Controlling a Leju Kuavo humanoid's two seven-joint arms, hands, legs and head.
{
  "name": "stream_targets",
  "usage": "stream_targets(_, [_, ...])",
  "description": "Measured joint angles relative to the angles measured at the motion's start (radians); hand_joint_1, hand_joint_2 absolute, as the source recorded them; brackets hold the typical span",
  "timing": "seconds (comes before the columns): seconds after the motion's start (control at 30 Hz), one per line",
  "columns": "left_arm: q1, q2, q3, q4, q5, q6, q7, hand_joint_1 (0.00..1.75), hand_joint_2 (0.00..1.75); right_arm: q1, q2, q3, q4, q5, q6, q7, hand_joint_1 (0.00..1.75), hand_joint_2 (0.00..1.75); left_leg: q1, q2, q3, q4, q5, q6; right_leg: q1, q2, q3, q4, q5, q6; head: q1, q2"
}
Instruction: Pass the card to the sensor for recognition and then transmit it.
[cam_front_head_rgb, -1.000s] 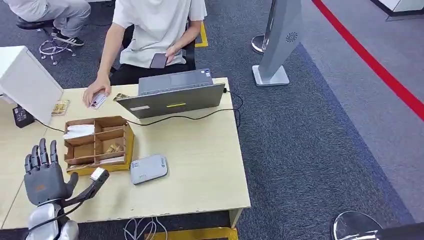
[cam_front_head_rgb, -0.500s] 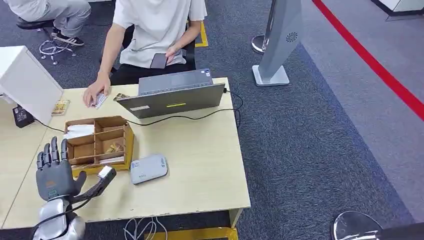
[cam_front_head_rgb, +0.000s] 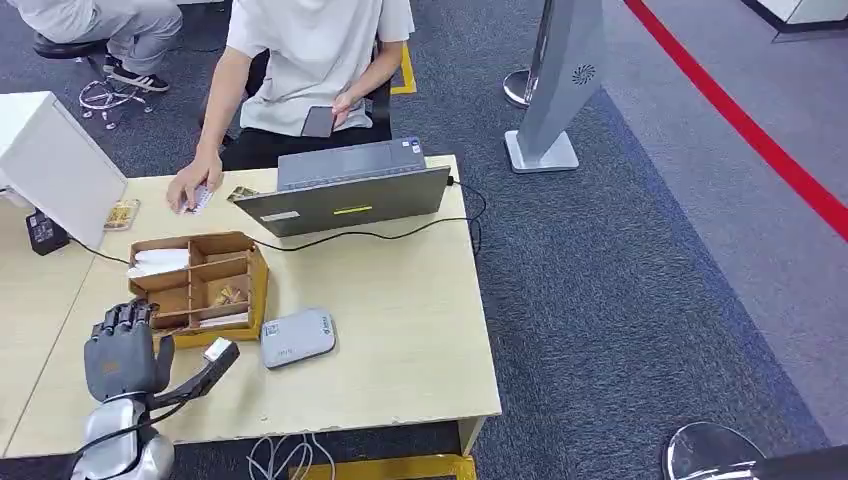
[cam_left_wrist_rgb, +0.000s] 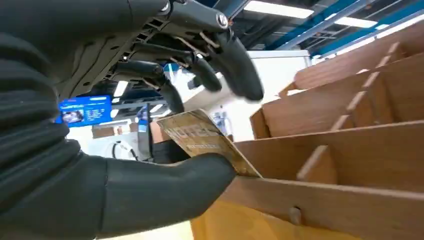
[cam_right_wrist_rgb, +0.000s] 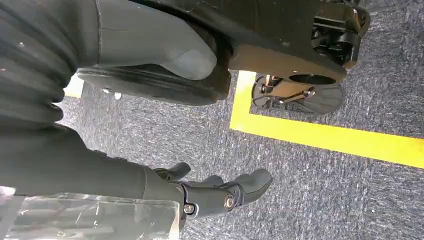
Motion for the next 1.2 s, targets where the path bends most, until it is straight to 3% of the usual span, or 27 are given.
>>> stream_targets(0.8, [-0.002, -0.013, 0.006, 0.012, -0.003, 0.009, -0.022, 1.75, 1.75, 0.0, 0.0, 0.0, 0.0, -0.012, -0.001, -0.001, 0.0, 1.75, 0.0, 0.0, 0.0, 0.0, 0.0, 0.0, 0.0, 0.0, 0.0, 0.0, 0.0, 0.0, 0.0, 0.0])
stream_targets(0.97, [0.037, -0.042, -0.024, -0.089, -0.004, -0.017, -0.016, 1.75, 1.75, 0.001, 0.0, 0.0, 0.0, -0.042, -0.003, -0.005, 0.0, 1.75, 0.0, 0.0, 0.0, 0.0, 0.0, 0.0, 0.0, 0.0, 0.0, 0.0, 0.0, 0.0, 0.0, 0.0])
stream_targets(1.1, [0.094, -0.047, -0.168, -0.303, -0.004, -0.178, 0.067, 1.75, 1.75, 0.003, 0.0, -0.002, 0.0, -0.08, -0.006, -0.017, 0.0, 1.75, 0.0, -0.001, -0.001, 0.001, 0.0, 0.0, 0.0, -0.001, 0.0, 0.0, 0.0, 0.0, 0.0, 0.0])
stream_targets(1.2, [0.11, -0.041, -0.26, -0.414, -0.004, -0.214, 0.085, 1.75, 1.75, 0.004, 0.0, -0.003, 0.0, -0.091, -0.011, -0.022, 0.0, 1.75, 0.0, -0.001, -0.001, 0.001, 0.0, 0.0, 0.0, -0.001, 0.0, 0.0, 0.0, 0.0, 0.0, 0.0])
